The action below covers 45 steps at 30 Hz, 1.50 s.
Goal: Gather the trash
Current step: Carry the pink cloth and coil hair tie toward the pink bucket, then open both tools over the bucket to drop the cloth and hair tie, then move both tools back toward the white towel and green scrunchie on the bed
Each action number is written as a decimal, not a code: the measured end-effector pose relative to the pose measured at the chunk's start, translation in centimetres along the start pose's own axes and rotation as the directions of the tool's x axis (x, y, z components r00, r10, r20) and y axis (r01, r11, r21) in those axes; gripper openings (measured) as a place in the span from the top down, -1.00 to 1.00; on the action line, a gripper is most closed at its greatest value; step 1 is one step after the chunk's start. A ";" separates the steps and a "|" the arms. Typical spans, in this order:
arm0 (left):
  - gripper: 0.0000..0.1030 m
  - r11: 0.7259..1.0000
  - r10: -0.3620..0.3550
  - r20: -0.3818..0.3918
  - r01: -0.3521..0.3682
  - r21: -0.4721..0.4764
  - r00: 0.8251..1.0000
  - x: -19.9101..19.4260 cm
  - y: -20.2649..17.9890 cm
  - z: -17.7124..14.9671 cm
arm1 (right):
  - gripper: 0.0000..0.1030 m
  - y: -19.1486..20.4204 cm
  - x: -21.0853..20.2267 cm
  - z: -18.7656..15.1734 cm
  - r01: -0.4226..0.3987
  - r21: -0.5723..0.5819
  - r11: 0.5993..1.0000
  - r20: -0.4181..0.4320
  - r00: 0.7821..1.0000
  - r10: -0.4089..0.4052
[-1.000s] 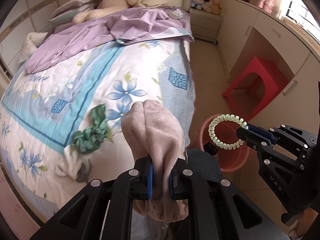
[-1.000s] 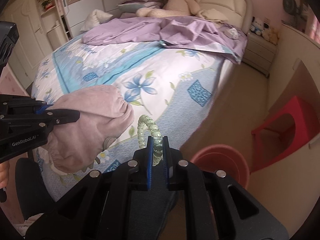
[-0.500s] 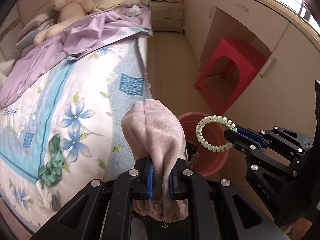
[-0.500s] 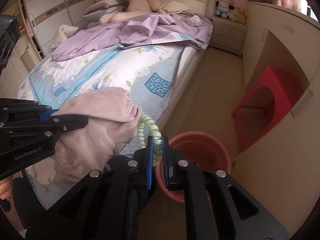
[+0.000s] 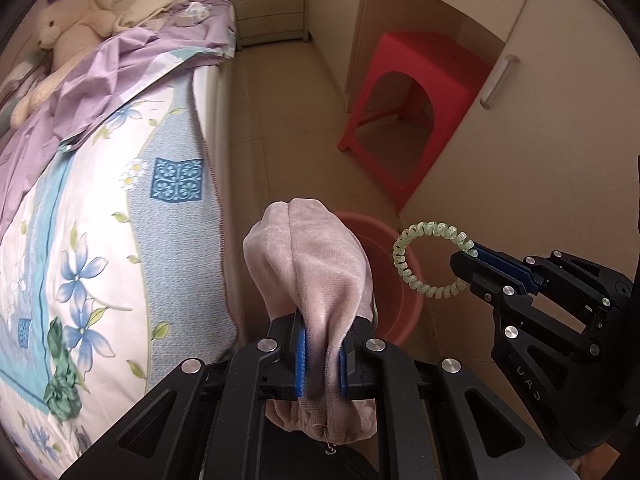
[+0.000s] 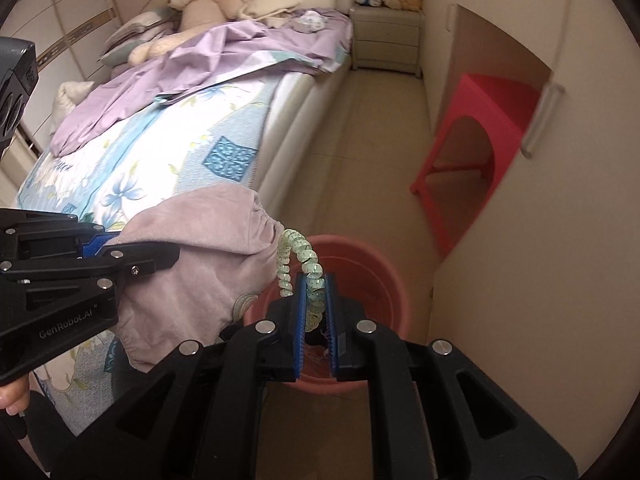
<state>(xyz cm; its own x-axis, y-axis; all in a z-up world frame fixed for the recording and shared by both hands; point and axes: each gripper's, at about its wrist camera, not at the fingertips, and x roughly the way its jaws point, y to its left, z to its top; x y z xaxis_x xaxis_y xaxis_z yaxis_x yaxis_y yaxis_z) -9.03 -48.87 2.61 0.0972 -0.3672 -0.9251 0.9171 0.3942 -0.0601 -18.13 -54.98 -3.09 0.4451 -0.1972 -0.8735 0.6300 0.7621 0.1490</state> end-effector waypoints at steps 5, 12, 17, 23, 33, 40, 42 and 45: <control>0.70 1.000 0.001 -0.030 0.000 0.029 1.000 1.9 -1.5 1.0 | 0.83 -2.3 0.7 -0.7 0.011 0.047 0.999 -0.011 1.000 -0.011; 0.37 0.997 0.033 -0.050 -0.029 0.075 0.998 4.1 -3.1 1.7 | 0.83 -4.3 2.0 -1.7 0.025 0.083 0.996 -0.037 0.999 -0.022; -0.06 0.994 0.058 -0.034 -0.055 0.098 0.998 4.5 -3.5 1.9 | 0.83 -5.2 2.9 -2.3 0.028 0.099 0.995 -0.056 0.998 -0.022; -0.20 0.994 0.072 -0.035 -0.069 0.079 0.997 4.7 -2.4 1.8 | 0.83 -4.7 4.0 -2.7 0.014 0.093 0.996 -0.079 0.997 -0.007; -0.38 0.995 0.094 -0.021 -0.094 0.025 0.995 4.1 0.0 1.2 | 0.50 -2.3 5.6 -1.7 0.005 0.045 0.999 -0.088 0.996 -0.001; -0.55 0.995 0.098 -0.004 -0.098 -0.013 0.995 3.2 1.8 0.5 | 0.49 -0.9 5.3 -1.2 0.009 0.028 1.000 -0.070 0.998 -0.007; -0.67 0.995 0.097 0.005 -0.097 -0.027 0.995 2.8 2.4 0.2 | 0.20 -0.4 5.1 -1.0 0.014 0.023 1.000 -0.057 0.998 -0.013; -0.75 0.993 0.099 0.015 -0.097 -0.061 0.995 1.9 3.7 -0.5 | 0.19 0.6 4.9 -0.8 0.005 0.004 1.000 -0.056 0.998 -0.005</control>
<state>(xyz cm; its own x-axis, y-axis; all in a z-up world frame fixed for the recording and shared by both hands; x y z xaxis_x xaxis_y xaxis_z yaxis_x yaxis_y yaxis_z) -5.66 -47.67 0.42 0.1931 -0.3395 -0.9206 0.8779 0.4788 0.0076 -16.02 -55.01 -7.66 0.4057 -0.1664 -0.8988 0.6347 0.7588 0.1460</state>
